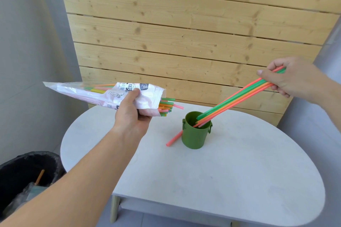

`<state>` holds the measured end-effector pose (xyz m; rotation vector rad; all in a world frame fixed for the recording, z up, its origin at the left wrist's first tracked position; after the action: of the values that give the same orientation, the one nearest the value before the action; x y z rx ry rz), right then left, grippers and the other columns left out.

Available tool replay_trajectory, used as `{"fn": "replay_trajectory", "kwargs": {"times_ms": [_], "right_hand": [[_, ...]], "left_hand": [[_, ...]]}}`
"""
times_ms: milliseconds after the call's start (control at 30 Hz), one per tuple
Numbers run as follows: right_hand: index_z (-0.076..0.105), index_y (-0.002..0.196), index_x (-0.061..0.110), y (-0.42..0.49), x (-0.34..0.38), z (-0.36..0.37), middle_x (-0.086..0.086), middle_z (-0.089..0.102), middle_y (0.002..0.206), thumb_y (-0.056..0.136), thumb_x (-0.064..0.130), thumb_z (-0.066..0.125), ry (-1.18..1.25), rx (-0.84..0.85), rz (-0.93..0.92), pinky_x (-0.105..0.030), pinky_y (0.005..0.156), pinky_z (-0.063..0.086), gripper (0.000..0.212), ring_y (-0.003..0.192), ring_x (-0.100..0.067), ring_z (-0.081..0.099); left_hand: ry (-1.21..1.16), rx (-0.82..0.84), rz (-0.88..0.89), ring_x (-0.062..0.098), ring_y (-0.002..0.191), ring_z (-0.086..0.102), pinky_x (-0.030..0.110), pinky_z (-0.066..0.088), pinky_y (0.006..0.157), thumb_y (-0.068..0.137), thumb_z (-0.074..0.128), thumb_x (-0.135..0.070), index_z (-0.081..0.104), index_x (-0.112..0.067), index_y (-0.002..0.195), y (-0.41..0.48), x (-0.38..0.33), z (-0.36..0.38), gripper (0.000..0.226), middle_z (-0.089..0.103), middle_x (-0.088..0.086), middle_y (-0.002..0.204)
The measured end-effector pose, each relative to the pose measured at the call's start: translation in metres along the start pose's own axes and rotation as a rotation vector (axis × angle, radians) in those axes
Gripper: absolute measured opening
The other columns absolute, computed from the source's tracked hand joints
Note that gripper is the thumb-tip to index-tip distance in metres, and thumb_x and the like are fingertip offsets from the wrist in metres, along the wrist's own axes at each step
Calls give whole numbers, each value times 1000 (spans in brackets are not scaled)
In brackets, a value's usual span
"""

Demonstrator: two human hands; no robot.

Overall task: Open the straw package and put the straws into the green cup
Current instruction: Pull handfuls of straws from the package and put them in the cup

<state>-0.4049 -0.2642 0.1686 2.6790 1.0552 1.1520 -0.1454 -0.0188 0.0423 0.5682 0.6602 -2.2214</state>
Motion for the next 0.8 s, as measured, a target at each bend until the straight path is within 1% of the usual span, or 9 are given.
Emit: {"fn": "replay_trajectory", "kwargs": {"times_ms": [100, 200, 267, 367, 433, 500, 633, 733, 800], "right_hand": [[66, 72, 13, 9, 19, 13, 1, 59, 47, 90, 41, 70, -71, 65, -50, -23, 32, 41, 33, 32, -11, 43], [66, 72, 15, 18, 34, 35, -2, 60, 50, 90, 44, 69, -134, 151, -91, -22, 33, 42, 35, 32, -10, 45], [65, 71, 15, 23, 38, 52, -5, 60, 54, 91, 45, 67, -170, 208, -105, -22, 34, 41, 36, 31, -10, 45], [64, 73, 16, 28, 39, 71, -5, 59, 52, 90, 52, 63, -310, 248, -98, -26, 40, 44, 40, 33, -13, 48], [63, 75, 18, 31, 38, 75, -3, 61, 52, 86, 60, 62, -407, 176, -83, -31, 50, 49, 44, 38, -19, 54], [62, 77, 20, 32, 36, 75, 0, 66, 64, 79, 66, 64, -441, 56, -72, -38, 61, 55, 46, 52, -19, 62], [63, 89, 23, 30, 29, 75, 2, 67, 84, 74, 70, 65, -430, -59, -35, -40, 73, 55, 49, 80, -23, 64], [65, 96, 22, 27, 26, 79, -4, 69, 94, 79, 70, 60, -469, -49, -18, -40, 77, 55, 51, 87, -27, 63], [67, 105, 21, 22, 28, 80, -7, 71, 105, 82, 70, 56, -472, -49, -17, -40, 80, 53, 55, 95, -29, 62]], "left_hand": [[2, 13, 3, 37, 128, 69, 67, 51, 107, 103, 61, -14, 54, -5, 148, -2, 0, 1, 46, 65, 19, 147], [14, 34, -3, 39, 122, 70, 69, 49, 107, 104, 60, -16, 50, -5, 152, -4, 0, 1, 50, 62, 22, 149], [15, 32, -6, 39, 127, 69, 68, 49, 108, 104, 60, -17, 49, -5, 153, -3, -1, 0, 51, 62, 24, 149], [17, 18, -13, 39, 126, 69, 64, 57, 97, 104, 60, -18, 50, -5, 152, -3, -4, -3, 50, 64, 22, 148], [25, 24, -18, 39, 116, 74, 58, 64, 80, 104, 60, -17, 52, -5, 150, -2, -6, -6, 49, 63, 23, 147], [35, 43, -22, 39, 100, 75, 57, 66, 68, 104, 60, -17, 54, -4, 145, -1, -9, -9, 44, 63, 26, 146], [39, 48, -19, 36, 92, 76, 57, 66, 75, 104, 60, -18, 58, -11, 129, 1, -13, -13, 26, 64, 25, 145], [35, 47, -14, 33, 81, 79, 56, 66, 66, 104, 60, -18, 58, -11, 127, 1, -15, -15, 23, 65, 25, 143], [29, 45, -10, 32, 78, 80, 56, 66, 67, 104, 61, -17, 59, -11, 125, 1, -16, -15, 22, 67, 24, 141]]}}
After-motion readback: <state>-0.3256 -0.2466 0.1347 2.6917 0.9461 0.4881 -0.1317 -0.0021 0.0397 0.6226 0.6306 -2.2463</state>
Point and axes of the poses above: each hand's wrist, its own y-axis towards the middle knuckle, its own z-axis out of the palm, x = y × z, the point moved 3 cm from there along y, towards the middle knuckle
